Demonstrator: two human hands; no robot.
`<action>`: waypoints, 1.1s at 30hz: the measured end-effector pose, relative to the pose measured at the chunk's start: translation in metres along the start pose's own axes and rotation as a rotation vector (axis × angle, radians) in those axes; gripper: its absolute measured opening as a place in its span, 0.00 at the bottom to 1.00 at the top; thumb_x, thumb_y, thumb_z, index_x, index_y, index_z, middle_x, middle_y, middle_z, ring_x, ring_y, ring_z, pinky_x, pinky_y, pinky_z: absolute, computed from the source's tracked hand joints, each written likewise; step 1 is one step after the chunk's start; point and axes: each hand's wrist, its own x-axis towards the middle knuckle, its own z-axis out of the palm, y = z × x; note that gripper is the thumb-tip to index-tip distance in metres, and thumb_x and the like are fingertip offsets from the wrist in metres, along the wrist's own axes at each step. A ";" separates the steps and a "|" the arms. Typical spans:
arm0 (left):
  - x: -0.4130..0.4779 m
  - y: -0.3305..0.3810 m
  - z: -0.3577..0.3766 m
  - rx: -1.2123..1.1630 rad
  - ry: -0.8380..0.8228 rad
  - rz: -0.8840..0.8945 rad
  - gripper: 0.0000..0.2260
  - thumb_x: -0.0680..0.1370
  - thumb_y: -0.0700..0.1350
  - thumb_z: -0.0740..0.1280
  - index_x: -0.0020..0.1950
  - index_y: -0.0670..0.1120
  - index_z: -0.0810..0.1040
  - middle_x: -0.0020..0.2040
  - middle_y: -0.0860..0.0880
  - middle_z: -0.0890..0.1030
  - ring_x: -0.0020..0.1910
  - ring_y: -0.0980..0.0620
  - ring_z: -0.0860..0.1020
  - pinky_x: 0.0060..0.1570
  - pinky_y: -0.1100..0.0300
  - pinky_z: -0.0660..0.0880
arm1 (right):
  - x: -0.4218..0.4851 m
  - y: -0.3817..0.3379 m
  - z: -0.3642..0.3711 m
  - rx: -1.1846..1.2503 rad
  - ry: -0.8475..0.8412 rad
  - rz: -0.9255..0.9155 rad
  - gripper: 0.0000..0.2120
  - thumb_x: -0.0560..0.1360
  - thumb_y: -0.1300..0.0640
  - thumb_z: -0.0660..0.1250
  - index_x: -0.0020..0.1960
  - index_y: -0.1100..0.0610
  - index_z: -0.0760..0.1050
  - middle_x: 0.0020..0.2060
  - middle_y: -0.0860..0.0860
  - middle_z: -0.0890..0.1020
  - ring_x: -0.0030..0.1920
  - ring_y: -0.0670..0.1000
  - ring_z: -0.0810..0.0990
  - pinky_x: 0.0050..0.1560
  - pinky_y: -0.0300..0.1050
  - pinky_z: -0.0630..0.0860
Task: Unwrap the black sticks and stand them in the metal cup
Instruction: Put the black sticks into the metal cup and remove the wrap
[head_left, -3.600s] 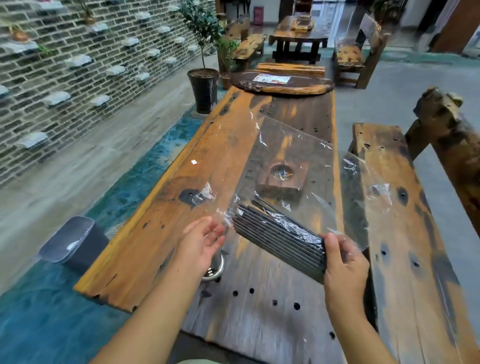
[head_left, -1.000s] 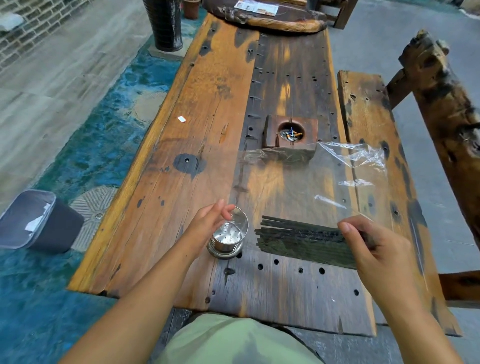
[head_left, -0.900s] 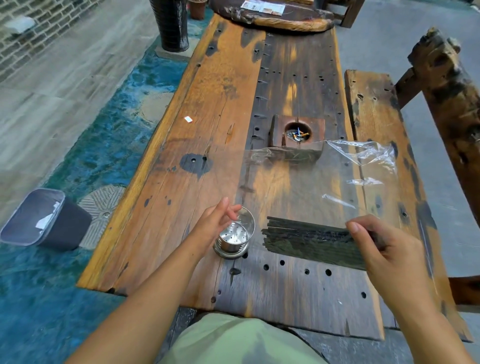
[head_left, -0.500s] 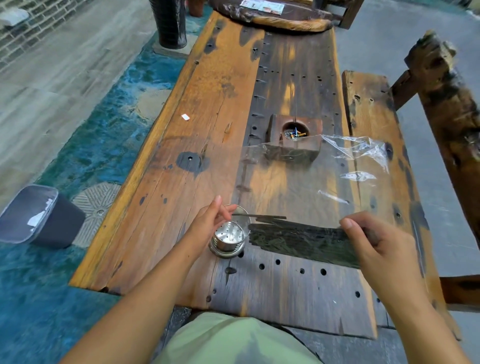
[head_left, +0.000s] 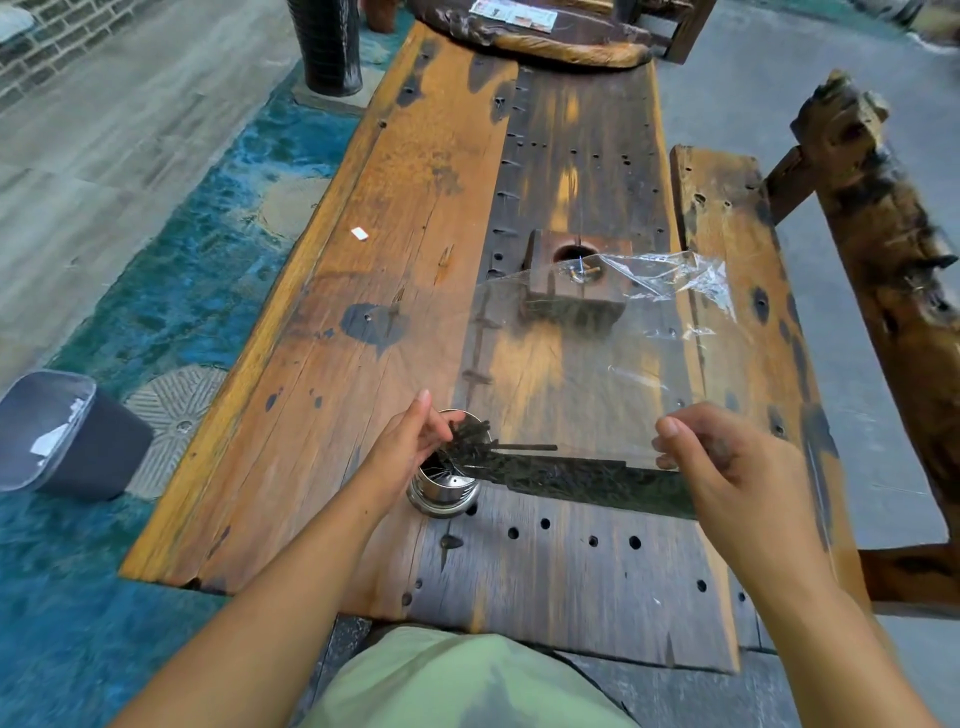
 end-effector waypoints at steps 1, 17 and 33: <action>-0.001 0.001 0.000 -0.002 -0.001 -0.001 0.24 0.85 0.53 0.49 0.37 0.41 0.74 0.62 0.39 0.80 0.62 0.55 0.78 0.70 0.55 0.67 | 0.001 -0.001 0.000 -0.007 -0.005 0.000 0.11 0.78 0.43 0.62 0.42 0.46 0.78 0.33 0.53 0.84 0.37 0.55 0.83 0.38 0.59 0.81; -0.001 -0.002 -0.005 -0.112 0.072 0.051 0.21 0.84 0.53 0.52 0.37 0.43 0.72 0.64 0.40 0.80 0.67 0.46 0.76 0.73 0.51 0.64 | 0.042 -0.039 0.003 -0.128 -0.056 -0.048 0.16 0.79 0.42 0.61 0.40 0.50 0.78 0.32 0.52 0.84 0.36 0.52 0.84 0.39 0.55 0.81; -0.007 -0.005 -0.005 -0.143 0.121 0.029 0.16 0.84 0.48 0.57 0.38 0.44 0.72 0.55 0.49 0.85 0.67 0.50 0.76 0.74 0.48 0.63 | 0.054 -0.060 -0.005 -0.123 -0.053 -0.056 0.15 0.78 0.43 0.65 0.40 0.53 0.77 0.32 0.51 0.84 0.36 0.51 0.83 0.42 0.55 0.81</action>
